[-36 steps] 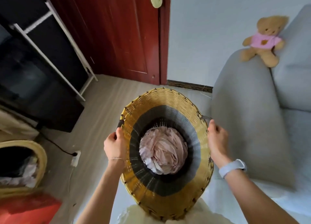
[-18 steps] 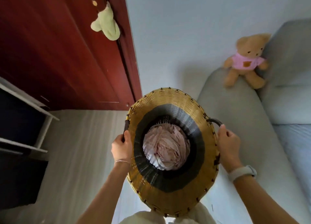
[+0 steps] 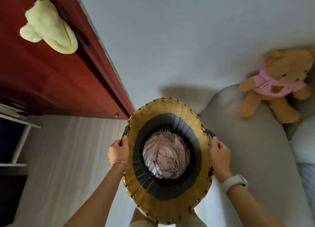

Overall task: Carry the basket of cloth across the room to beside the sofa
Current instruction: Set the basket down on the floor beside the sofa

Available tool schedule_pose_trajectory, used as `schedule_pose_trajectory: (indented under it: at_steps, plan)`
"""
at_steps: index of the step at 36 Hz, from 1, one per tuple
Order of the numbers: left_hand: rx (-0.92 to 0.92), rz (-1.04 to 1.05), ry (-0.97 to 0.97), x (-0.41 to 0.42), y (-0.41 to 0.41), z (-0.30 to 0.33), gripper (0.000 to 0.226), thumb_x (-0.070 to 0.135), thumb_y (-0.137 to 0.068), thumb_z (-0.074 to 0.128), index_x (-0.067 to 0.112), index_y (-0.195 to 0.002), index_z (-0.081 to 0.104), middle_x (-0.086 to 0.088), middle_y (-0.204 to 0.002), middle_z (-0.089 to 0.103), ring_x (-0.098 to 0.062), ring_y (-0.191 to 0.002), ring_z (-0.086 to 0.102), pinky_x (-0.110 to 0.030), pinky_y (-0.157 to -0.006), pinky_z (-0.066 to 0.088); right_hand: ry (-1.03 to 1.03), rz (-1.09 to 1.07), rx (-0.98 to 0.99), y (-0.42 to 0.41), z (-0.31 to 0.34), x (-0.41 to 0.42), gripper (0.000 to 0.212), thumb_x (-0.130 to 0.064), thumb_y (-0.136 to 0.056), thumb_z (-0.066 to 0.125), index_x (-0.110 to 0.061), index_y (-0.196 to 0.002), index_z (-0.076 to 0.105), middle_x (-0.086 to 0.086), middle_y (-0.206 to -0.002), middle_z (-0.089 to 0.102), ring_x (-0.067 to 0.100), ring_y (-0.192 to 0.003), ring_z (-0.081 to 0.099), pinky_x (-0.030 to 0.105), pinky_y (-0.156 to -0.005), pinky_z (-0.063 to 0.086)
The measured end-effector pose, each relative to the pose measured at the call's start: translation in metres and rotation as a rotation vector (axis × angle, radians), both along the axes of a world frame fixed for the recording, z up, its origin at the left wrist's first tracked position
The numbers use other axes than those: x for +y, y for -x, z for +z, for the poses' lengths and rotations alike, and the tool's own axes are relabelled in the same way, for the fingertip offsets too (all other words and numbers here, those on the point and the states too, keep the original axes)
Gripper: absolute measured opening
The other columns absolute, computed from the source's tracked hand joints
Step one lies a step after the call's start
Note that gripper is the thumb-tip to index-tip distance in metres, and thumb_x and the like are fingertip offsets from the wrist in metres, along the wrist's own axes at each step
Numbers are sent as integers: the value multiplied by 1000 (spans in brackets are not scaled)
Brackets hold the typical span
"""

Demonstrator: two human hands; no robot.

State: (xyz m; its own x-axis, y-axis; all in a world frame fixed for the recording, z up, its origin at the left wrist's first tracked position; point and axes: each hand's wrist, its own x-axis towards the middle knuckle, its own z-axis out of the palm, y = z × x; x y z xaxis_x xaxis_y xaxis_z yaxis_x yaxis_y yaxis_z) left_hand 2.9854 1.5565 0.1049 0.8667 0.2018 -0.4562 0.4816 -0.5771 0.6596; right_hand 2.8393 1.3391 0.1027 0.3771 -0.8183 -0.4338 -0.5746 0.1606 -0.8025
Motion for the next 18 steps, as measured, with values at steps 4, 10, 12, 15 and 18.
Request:
schedule_pose_trajectory:
  at_steps: [4, 10, 12, 15, 18]
  plan:
    - [78, 21, -14, -22, -26, -50, 35, 29, -94, 44, 3, -84, 64, -12, -71, 56, -20, -62, 49, -24, -64, 42, -40, 2, 65, -23, -50, -23, 35, -26, -93, 38, -14, -60, 40, 5, -56, 34, 18, -53, 30, 30, -50, 26]
    - [138, -70, -57, -40, -57, -117, 35, 27, -96, 40, 5, -79, 61, -14, -74, 63, -18, -59, 53, -23, -64, 43, -48, -13, 189, -47, -127, -43, 25, -24, -91, 36, -19, -69, 48, 5, -64, 45, 27, -67, 44, 40, -64, 37]
    - [155, -104, -85, -41, -63, -139, 36, 28, -96, 39, 4, -86, 64, -18, -85, 69, -27, -75, 63, -28, -74, 48, -51, 9, 177, -52, -144, -44, 24, -19, -93, 34, -10, -75, 47, 7, -64, 43, 25, -65, 42, 38, -61, 36]
    - [173, -177, -160, -40, -70, -168, 39, 30, -96, 38, 0, -100, 64, -21, -97, 70, -34, -85, 64, -26, -68, 48, -36, 67, 197, -58, -169, -44, 23, -17, -94, 32, -3, -97, 51, 13, -79, 50, 27, -75, 48, 32, -61, 38]
    - [153, -268, -257, -42, -83, -181, 39, 30, -95, 40, -1, -105, 60, -24, -101, 65, -30, -77, 57, -37, -73, 52, 38, 146, 223, -69, -182, -45, 32, -23, -95, 32, -6, -117, 49, 9, -90, 51, 22, -80, 48, 35, -72, 39]
